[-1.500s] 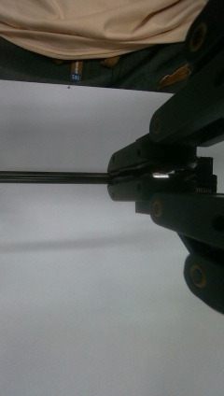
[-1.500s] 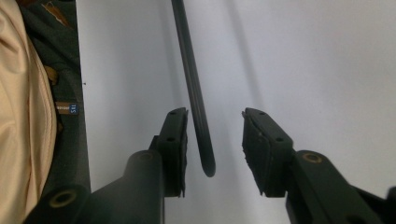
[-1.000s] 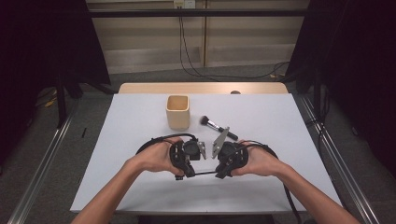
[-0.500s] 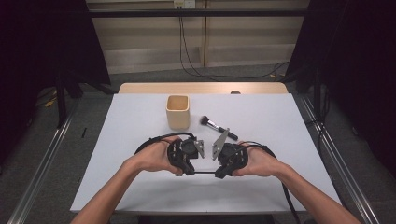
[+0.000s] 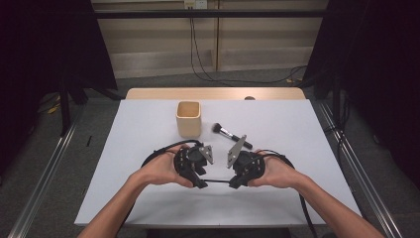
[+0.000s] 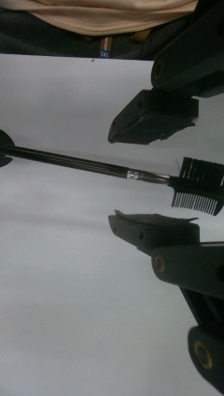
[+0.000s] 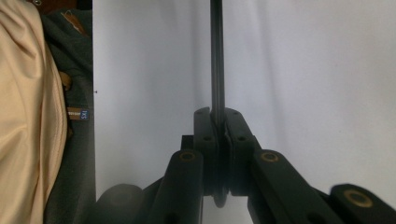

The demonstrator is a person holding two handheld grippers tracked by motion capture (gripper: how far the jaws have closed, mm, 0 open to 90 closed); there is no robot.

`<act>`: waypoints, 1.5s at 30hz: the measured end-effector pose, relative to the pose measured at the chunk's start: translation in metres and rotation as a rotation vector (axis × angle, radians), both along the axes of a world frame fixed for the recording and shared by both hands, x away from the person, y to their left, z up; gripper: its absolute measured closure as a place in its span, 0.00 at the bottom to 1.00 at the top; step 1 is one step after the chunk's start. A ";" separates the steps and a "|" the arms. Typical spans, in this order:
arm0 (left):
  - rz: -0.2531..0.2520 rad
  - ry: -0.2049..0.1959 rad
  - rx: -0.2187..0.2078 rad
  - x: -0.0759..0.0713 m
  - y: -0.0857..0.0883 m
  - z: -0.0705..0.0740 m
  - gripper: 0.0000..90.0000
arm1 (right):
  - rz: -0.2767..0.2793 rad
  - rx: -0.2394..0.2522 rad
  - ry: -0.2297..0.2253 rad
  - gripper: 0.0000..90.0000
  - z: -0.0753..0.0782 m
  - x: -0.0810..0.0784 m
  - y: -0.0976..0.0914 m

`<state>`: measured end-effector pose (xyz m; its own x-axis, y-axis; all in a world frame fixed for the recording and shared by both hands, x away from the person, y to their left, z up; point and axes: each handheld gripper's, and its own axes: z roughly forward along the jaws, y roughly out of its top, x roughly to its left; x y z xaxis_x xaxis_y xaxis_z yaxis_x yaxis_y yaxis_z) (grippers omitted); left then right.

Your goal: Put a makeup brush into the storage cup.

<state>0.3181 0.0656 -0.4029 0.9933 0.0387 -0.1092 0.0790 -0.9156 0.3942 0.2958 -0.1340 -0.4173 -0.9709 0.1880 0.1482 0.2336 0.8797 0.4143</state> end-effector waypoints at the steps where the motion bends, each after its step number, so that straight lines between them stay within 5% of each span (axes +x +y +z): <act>1: 0.015 -0.003 -0.003 0.000 0.001 -0.001 0.53 | -0.001 0.008 -0.004 0.96 0.000 -0.001 0.000; 9: 0.146 -0.026 -0.052 0.007 0.016 -0.003 0.22 | -0.047 0.018 0.004 0.96 0.001 -0.001 -0.009; 17: 0.227 -0.011 -0.107 0.010 0.032 -0.009 0.11 | -0.070 0.020 0.010 0.96 -0.001 -0.002 -0.017; 21: 0.235 -0.046 -0.126 0.002 0.038 -0.007 0.06 | -0.079 0.019 0.007 0.96 -0.001 -0.003 -0.021; 24: 0.238 -0.064 -0.137 -0.002 0.043 -0.006 0.05 | -0.093 0.023 -0.005 0.96 -0.001 -0.004 -0.025; 33: 0.357 -0.071 -0.213 -0.006 0.064 -0.010 0.05 | -0.148 0.040 -0.020 0.96 -0.004 -0.005 -0.038; 40: 0.394 -0.098 -0.272 -0.021 0.071 -0.010 0.05 | -0.192 0.106 -0.049 0.96 -0.003 -0.006 -0.031; 45: 0.481 -0.100 -0.342 -0.026 0.081 -0.017 0.05 | -0.241 0.118 -0.048 0.96 -0.009 -0.009 -0.036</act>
<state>0.2916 0.1463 -0.4198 0.8792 0.4654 -0.1018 0.4004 -0.6062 0.6872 0.2872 -0.1695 -0.4260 -0.9066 0.3988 0.1380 0.4083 0.7457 0.5265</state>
